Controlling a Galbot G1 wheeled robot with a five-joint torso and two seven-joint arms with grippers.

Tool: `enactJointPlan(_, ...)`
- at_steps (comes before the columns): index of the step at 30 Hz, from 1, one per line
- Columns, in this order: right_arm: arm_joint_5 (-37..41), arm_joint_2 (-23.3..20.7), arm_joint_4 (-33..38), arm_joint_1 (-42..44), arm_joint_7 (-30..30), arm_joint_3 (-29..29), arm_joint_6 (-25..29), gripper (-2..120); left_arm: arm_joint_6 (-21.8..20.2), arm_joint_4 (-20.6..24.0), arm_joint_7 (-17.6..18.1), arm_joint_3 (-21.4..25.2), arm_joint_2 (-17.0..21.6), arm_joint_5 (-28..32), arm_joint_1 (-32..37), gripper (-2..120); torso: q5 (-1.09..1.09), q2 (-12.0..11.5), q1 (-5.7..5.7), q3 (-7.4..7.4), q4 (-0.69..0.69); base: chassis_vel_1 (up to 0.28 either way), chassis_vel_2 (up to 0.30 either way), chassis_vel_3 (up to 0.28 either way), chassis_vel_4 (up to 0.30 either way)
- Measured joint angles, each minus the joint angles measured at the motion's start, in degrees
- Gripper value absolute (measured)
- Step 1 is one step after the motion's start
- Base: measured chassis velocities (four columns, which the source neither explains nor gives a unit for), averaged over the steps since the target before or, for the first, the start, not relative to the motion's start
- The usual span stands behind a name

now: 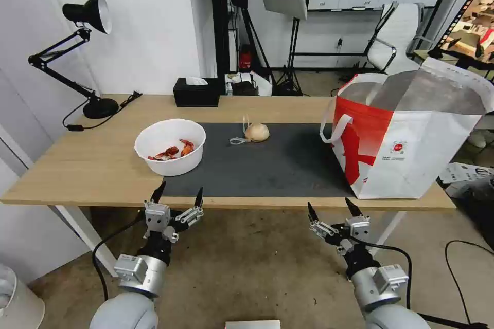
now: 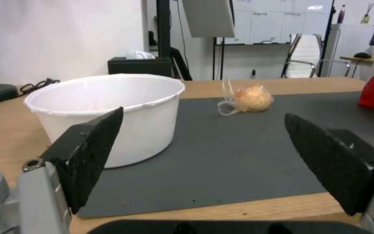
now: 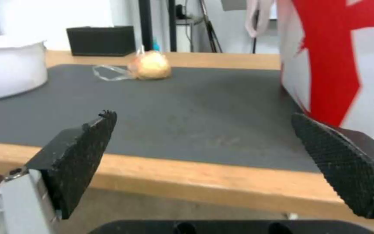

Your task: Pick up the trash from the table and place it into the takeout bag.

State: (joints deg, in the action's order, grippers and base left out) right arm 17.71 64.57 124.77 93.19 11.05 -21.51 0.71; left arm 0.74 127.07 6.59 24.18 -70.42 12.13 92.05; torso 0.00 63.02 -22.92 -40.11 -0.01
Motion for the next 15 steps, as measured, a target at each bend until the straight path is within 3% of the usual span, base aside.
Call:
enactJointPlan(9,9.8,-5.1,-6.6,-16.9,-0.9,6.8,-3.4,100,-0.1,0.3,0.0,0.3,0.1,-0.1,0.3,100,0.01,0.0,-0.01,-0.01,0.02,0.000,0.000,0.000,0.000)
enactJointPlan(15,15.8,-8.1,-15.3,-32.9,0.9,15.5,-5.9,100,-0.4,0.0,0.1,0.5,-0.5,-0.1,0.2,100,-0.01,0.0,-0.01,-0.01,0.01,0.000,0.000,0.000,0.000)
